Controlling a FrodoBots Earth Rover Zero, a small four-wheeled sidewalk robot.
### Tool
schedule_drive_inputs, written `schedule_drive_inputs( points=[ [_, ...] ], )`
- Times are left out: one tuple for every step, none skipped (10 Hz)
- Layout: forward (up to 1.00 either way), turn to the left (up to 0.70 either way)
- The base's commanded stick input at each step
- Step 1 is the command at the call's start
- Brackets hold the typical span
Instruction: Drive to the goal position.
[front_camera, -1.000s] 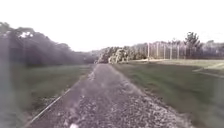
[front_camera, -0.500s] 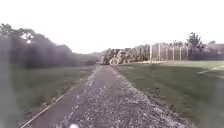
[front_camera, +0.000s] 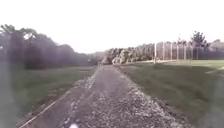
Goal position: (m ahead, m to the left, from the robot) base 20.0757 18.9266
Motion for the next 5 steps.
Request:
schedule_drive_inputs(
  points=[
    [0.85,0.00],
    [0.85,0.00],
    [0.85,0.00],
    [0.85,0.00],
    [0.85,0.00]
  ],
)
